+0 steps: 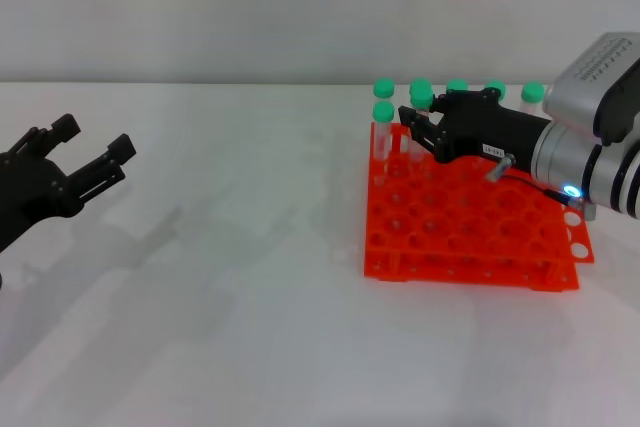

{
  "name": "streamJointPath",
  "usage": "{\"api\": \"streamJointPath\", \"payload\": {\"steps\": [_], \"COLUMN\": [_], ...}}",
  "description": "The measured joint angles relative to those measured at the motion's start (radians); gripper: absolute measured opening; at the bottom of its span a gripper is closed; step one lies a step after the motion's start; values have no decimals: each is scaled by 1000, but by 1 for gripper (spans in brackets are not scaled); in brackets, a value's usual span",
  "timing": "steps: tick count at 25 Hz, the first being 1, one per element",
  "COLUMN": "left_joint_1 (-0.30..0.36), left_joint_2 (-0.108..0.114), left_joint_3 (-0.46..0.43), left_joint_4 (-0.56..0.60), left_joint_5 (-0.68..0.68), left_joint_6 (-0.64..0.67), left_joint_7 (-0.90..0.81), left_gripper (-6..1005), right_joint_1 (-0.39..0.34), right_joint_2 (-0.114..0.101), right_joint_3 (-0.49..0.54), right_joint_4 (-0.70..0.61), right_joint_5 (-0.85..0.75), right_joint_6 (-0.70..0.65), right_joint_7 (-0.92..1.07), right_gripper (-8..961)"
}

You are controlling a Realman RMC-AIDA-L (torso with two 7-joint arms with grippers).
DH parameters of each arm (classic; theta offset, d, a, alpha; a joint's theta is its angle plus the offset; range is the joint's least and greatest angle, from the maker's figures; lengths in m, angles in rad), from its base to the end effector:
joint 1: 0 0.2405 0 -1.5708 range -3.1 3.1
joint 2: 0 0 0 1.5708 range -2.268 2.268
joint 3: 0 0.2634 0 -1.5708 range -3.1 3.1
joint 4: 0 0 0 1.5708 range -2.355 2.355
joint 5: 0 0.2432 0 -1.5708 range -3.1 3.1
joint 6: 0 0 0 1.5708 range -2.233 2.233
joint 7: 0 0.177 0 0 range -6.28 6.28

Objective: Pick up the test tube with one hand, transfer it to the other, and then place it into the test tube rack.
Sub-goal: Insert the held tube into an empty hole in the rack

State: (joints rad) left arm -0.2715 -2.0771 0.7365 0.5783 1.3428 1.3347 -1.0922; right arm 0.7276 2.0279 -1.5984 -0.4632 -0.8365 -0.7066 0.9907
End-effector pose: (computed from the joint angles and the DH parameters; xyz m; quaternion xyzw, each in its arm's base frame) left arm -0.3501 0.3575 0.0309 -0.7923 -0.2602 -0.3683 0.4109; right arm 0.1932 0.4871 -0.0922 -0.8987 0.1577 0.2344 0.3356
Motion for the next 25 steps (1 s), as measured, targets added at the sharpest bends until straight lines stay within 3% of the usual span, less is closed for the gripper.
{"api": "streamJointPath", "payload": {"steps": [5,16,25], "left_joint_1": [-4,-6,-14], "left_joint_2": [-1,-2,0], "left_joint_3": [0,0,0], "left_joint_4": [-1,-2,-2], "left_joint_5": [1,-1,-13], "left_joint_6": [-4,-5,-5], "left_joint_7": [0,0,0], "left_gripper": [894,894,895], "right_joint_1": [-6,-40,-82], "right_joint_2": [0,0,-5], "right_joint_3": [6,8,11], "right_joint_4": [0,-37,-46], "right_joint_5": [1,26,104], "right_joint_6": [-1,-33,-96], "right_joint_7": [-1,-26,-116], "right_gripper": [298,653,648]}}
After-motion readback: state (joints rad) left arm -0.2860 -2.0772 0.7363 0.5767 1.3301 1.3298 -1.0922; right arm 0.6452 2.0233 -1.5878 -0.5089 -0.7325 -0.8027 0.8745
